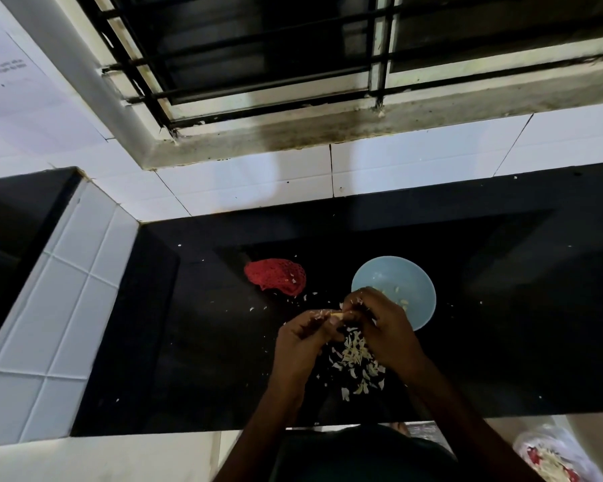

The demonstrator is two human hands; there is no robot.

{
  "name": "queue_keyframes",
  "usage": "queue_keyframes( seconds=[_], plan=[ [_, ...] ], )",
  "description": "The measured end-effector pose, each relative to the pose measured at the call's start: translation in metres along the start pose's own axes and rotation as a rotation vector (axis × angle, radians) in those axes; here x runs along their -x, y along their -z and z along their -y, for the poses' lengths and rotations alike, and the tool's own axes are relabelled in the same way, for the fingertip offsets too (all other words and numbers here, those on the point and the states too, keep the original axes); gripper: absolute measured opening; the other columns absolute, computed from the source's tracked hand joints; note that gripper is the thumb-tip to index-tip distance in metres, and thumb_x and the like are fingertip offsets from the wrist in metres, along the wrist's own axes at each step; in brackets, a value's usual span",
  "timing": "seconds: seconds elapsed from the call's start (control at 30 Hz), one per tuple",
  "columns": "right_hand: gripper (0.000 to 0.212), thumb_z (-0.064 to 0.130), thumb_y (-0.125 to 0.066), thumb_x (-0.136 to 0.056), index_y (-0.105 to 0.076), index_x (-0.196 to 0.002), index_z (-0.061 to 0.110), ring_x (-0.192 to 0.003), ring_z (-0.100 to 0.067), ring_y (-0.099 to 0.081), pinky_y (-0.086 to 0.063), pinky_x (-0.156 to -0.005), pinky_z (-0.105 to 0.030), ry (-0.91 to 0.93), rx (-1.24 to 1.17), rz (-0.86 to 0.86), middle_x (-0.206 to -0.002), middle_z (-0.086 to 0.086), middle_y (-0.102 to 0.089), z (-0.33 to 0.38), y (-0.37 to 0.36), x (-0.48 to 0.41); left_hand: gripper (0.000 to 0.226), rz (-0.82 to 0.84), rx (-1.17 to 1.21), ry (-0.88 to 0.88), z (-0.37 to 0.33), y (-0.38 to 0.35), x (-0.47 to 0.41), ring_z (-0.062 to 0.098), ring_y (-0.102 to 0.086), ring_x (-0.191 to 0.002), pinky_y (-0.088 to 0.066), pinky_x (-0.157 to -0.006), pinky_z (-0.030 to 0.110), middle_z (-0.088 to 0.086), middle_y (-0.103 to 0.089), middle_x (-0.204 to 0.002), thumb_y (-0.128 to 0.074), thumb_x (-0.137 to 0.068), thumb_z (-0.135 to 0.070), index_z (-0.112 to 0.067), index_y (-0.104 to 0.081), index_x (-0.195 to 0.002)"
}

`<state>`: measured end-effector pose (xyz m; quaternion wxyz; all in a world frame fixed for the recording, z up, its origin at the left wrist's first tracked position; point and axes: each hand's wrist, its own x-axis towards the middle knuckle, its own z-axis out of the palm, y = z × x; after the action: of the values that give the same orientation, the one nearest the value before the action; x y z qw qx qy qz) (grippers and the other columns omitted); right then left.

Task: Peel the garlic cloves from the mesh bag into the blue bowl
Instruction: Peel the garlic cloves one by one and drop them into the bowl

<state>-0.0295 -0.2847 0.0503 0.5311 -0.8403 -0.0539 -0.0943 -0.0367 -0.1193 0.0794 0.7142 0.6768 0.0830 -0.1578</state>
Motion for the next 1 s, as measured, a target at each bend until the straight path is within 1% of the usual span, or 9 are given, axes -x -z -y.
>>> queue_keyframes(
  seconds=[0.17, 0.3, 0.37, 0.43, 0.5, 0.6, 0.77, 0.9, 1.0],
  plan=[
    [0.02, -0.003, -0.063, -0.089, -0.063, -0.088, 0.017, -0.085, -0.013, -0.064, -0.051, -0.075, -0.027, -0.025, -0.134, 0.032, -0.089, 0.008, -0.064, -0.003, 0.001, 0.002, 0.021, -0.01, -0.087, -0.08, 0.0, 0.004, -0.002, 0.025, -0.075, -0.083, -0.052, -0.066, 0.018, 0.01, -0.079, -0.088, -0.07, -0.088, -0.031, -0.014, -0.079, -0.097],
    [0.013, 0.017, -0.057, -0.099, -0.058, -0.086, 0.014, -0.076, -0.016, -0.061, -0.05, -0.07, -0.037, -0.147, -0.312, 0.072, -0.08, 0.002, -0.061, 0.0, -0.01, 0.007, 0.018, -0.023, -0.044, -0.074, 0.006, 0.0, -0.001, 0.012, -0.069, -0.067, -0.05, -0.063, 0.016, 0.016, -0.076, -0.082, -0.065, -0.096, -0.018, -0.004, -0.077, -0.095],
    [0.013, 0.012, -0.057, -0.098, -0.056, -0.087, 0.008, -0.076, -0.022, -0.059, -0.049, -0.072, -0.043, -0.219, -0.428, 0.087, -0.078, -0.003, -0.059, 0.0, -0.013, 0.01, 0.018, -0.03, -0.013, -0.035, 0.007, -0.001, 0.002, 0.008, -0.066, -0.063, -0.046, -0.059, 0.012, 0.018, -0.075, -0.08, -0.063, -0.098, -0.014, -0.002, -0.076, -0.094],
    [0.008, 0.006, -0.057, -0.094, -0.054, -0.09, 0.0, -0.078, -0.024, -0.06, -0.05, -0.075, -0.047, -0.273, -0.494, 0.102, -0.077, -0.006, -0.058, 0.003, -0.01, 0.012, 0.017, -0.037, 0.011, 0.016, 0.008, -0.002, 0.002, 0.015, -0.07, -0.07, -0.045, -0.058, 0.014, 0.018, -0.076, -0.082, -0.063, -0.099, -0.014, -0.006, -0.077, -0.093],
    [0.007, 0.006, -0.057, -0.097, -0.057, -0.091, 0.004, -0.08, -0.026, -0.065, -0.054, -0.077, -0.051, -0.268, -0.442, 0.101, -0.081, -0.003, -0.063, 0.004, -0.007, 0.012, 0.018, -0.07, 0.004, 0.066, 0.011, -0.002, 0.001, 0.021, -0.072, -0.072, -0.043, -0.056, 0.018, 0.017, -0.077, -0.084, -0.062, -0.099, -0.015, -0.009, -0.076, -0.091],
    [0.008, 0.012, -0.062, -0.1, -0.066, -0.098, 0.019, -0.087, -0.017, -0.069, -0.058, -0.078, -0.042, -0.118, -0.214, 0.072, -0.095, 0.005, -0.068, 0.004, -0.005, 0.011, 0.019, -0.139, -0.038, 0.074, 0.012, 0.001, -0.002, 0.018, -0.069, -0.067, -0.043, -0.056, 0.021, 0.021, -0.075, -0.082, -0.058, -0.1, -0.015, -0.006, -0.071, -0.089],
    [0.014, 0.011, -0.076, -0.088, -0.07, -0.099, 0.019, -0.095, -0.012, -0.067, -0.056, -0.081, -0.037, 0.042, -0.088, 0.107, -0.101, 0.012, -0.064, -0.002, -0.01, 0.014, 0.021, -0.1, -0.067, 0.021, 0.007, 0.001, 0.001, 0.018, -0.059, -0.056, -0.043, -0.051, 0.019, 0.018, -0.066, -0.072, -0.05, -0.101, -0.005, -0.002, -0.062, -0.084],
    [0.007, 0.011, -0.068, -0.094, -0.061, -0.093, 0.013, -0.09, -0.017, -0.062, -0.051, -0.076, -0.041, 0.076, -0.086, 0.141, -0.094, 0.004, -0.06, -0.001, -0.011, 0.014, 0.027, -0.022, -0.137, 0.007, 0.011, -0.004, 0.005, 0.015, -0.05, -0.055, -0.04, -0.052, 0.021, 0.006, -0.054, -0.064, -0.041, -0.104, -0.004, -0.008, -0.057, -0.082],
    [0.01, 0.018, -0.059, -0.1, -0.057, -0.093, 0.011, -0.087, -0.021, -0.059, -0.049, -0.074, -0.04, 0.082, -0.09, 0.154, -0.092, 0.001, -0.057, 0.0, -0.014, 0.016, 0.021, 0.007, -0.131, -0.004, 0.011, -0.006, 0.003, 0.015, -0.048, -0.06, -0.04, -0.053, 0.022, 0.003, -0.052, -0.068, -0.046, -0.103, -0.013, -0.01, -0.055, -0.084]
  ],
)
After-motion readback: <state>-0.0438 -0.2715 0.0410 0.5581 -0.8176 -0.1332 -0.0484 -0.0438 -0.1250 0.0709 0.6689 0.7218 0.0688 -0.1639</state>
